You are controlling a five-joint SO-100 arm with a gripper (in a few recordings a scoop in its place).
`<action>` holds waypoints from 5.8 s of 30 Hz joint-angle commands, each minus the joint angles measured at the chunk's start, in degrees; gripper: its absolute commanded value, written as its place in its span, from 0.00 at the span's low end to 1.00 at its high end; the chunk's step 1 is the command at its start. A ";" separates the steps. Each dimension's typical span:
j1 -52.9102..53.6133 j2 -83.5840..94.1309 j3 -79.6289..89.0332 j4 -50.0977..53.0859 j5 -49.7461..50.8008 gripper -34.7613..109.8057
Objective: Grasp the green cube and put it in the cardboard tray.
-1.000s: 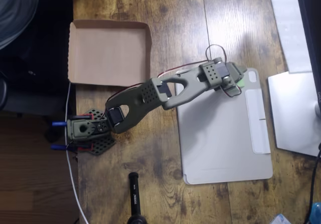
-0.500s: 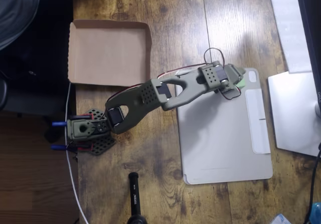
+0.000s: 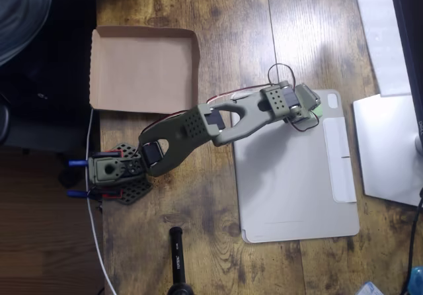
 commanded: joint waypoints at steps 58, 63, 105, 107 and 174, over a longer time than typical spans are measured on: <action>-51.59 59.68 55.20 33.57 16.52 0.24; -47.72 59.94 59.24 26.10 16.52 0.24; -40.43 58.36 46.05 38.94 3.96 0.42; -39.37 58.36 45.62 39.73 2.81 0.42; 8.35 41.84 44.47 53.09 19.78 0.24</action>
